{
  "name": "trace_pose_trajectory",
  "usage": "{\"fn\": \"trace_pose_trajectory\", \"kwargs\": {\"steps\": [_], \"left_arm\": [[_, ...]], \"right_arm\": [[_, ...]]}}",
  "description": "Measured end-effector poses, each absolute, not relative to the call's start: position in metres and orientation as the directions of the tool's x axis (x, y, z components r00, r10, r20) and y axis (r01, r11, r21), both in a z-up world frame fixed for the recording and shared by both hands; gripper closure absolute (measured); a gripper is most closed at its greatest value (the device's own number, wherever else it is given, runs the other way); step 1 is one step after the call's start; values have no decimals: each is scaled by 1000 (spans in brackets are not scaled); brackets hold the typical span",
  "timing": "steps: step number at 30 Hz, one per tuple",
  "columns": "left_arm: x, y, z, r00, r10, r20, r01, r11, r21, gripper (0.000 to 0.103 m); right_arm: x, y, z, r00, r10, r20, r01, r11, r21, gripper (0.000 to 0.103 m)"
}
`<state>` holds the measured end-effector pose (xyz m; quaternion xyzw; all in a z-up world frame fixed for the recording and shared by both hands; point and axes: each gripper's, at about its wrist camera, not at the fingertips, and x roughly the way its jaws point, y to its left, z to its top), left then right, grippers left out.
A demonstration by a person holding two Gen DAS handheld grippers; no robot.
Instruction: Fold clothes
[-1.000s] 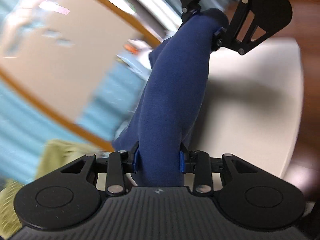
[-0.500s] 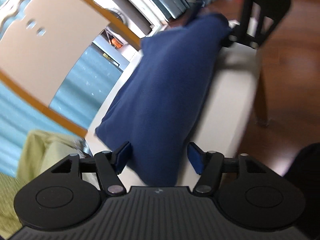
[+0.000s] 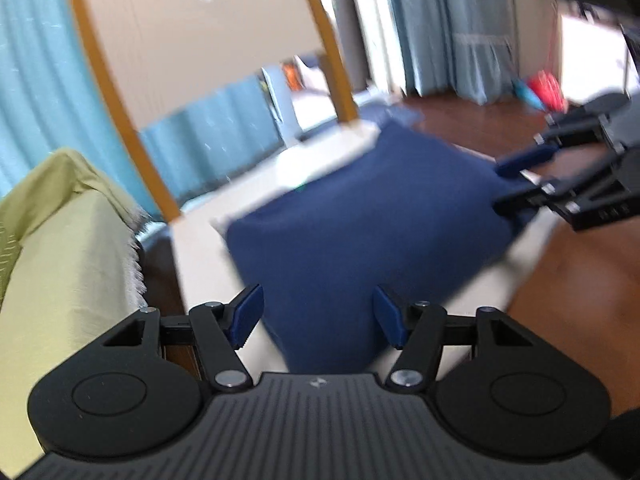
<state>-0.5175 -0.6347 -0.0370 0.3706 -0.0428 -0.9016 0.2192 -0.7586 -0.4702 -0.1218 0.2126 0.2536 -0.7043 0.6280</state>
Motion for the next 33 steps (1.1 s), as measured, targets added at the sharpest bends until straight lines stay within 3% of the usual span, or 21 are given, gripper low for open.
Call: {"fn": "trace_pose_trajectory", "kwargs": {"steps": [8,16,17,20,22,23,25,27,33], "left_arm": [[-528,-638,-50,-624,-467,-627,402,-880,255,37],[-530,-638,-46,-598,-494,-632,453,-858,242,37],[-528,-635,-43,-594,-498,-632,466,-853,235,37],[-518,-626,-33,-579,-511,-635,522,-831,192,35],[-509,-618,-26,-568,-525,-634,580,-802,145,26],[-504,-612,-24,-561,-536,-631,607,-784,126,23],[-496,-598,-20,-541,-561,-626,660,-745,97,7],[-491,-590,-17,-531,-569,-628,687,-723,74,1],[-472,-551,-5,-555,-550,-624,719,-694,-27,0]], "right_arm": [[-765,-480,-129,-186,-780,-598,979,-99,-177,71],[-774,-502,-130,-158,-786,-598,987,-99,-130,68],[-774,-503,-128,-152,-788,-596,988,-103,-117,64],[-772,-489,-115,-167,-809,-564,986,-142,-88,36],[-771,-476,-109,-175,-809,-561,984,-169,-63,32],[-770,-466,-105,-176,-805,-567,982,-187,-39,26],[-768,-454,-103,-178,-799,-574,977,-212,-9,14],[-762,-437,-100,-186,-794,-579,970,-241,20,1],[-734,-400,-91,-201,-763,-614,950,-304,66,1]]}}
